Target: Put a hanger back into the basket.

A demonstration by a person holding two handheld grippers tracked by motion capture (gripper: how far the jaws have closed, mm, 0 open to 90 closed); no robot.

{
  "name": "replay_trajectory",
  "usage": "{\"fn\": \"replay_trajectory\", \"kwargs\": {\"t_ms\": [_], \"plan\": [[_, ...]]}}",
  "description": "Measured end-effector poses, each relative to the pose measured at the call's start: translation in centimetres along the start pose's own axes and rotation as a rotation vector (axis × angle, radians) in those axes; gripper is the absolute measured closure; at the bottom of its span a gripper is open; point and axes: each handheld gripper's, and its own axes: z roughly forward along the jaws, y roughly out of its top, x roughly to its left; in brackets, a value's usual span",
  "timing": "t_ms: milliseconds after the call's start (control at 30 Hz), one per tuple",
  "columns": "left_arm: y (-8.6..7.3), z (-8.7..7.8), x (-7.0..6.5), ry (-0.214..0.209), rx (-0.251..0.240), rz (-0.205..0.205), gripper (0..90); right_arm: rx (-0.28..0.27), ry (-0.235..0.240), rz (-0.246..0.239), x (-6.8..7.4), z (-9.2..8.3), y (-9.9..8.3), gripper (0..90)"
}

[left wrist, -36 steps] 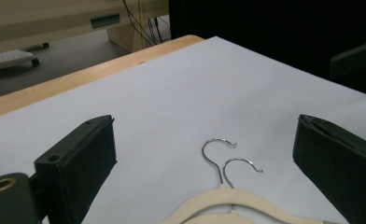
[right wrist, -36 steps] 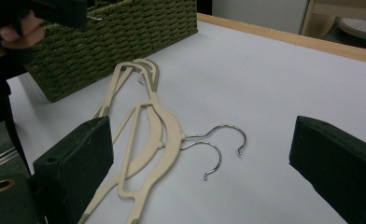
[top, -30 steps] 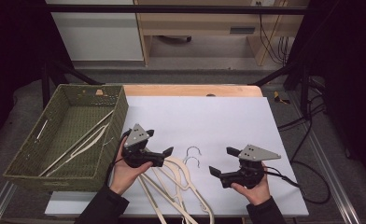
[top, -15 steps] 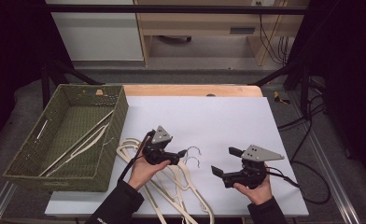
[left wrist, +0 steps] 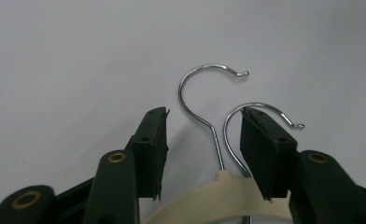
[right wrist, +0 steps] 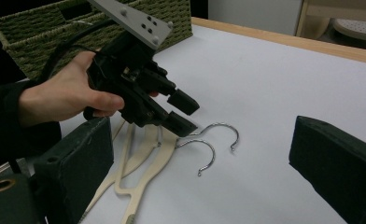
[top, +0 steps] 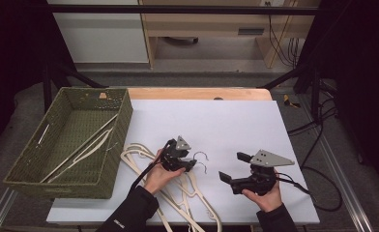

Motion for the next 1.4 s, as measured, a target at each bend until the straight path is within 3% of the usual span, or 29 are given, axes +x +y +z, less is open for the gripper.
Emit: {"fn": "replay_trajectory", "kwargs": {"t_ms": [67,233,300,433,700,867,1100,1200,1300,1333,1400], "plan": [[-0.1,0.6,-0.2,-0.006,0.023,-0.007,60.0,0.0,0.002,0.001,0.0,0.0,0.0,6.8],[-0.1,0.7,-0.2,-0.019,0.021,-0.024,66.9,0.0,0.004,0.003,0.0,0.0,0.0,6.9],[-0.2,0.7,-0.2,0.0,0.033,-0.015,71.1,0.0,0.005,0.002,0.0,0.0,0.0,6.9],[-0.3,0.7,0.0,-0.013,0.04,-0.023,73.2,0.0,0.007,0.003,0.0,0.0,0.0,6.9],[-0.1,0.8,-0.5,0.024,0.056,-0.037,80.0,0.003,0.013,0.006,0.1,0.2,0.0,6.9],[0.1,0.8,-0.8,0.037,0.069,-0.085,87.7,0.008,0.019,0.013,0.2,0.4,-0.1,6.9],[-0.3,0.6,-1.0,0.038,0.038,-0.139,88.6,0.019,0.027,0.011,0.3,0.7,-0.3,7.1],[-0.4,-0.1,-1.4,0.05,0.014,-0.129,88.6,0.027,0.041,0.017,0.4,1.2,-0.4,7.4],[-0.1,-1.9,-2.0,0.06,-0.052,-0.12,88.7,0.031,0.056,0.024,0.6,1.5,-0.6,8.0],[-0.1,-1.9,-2.0,0.06,-0.052,-0.12,88.7,0.032,0.061,0.027,0.7,1.6,-0.6,8.5],[0.0,-3.4,-2.3,0.063,-0.088,-0.1,88.7,0.036,0.079,0.031,0.9,1.9,-0.7,10.1]]}}
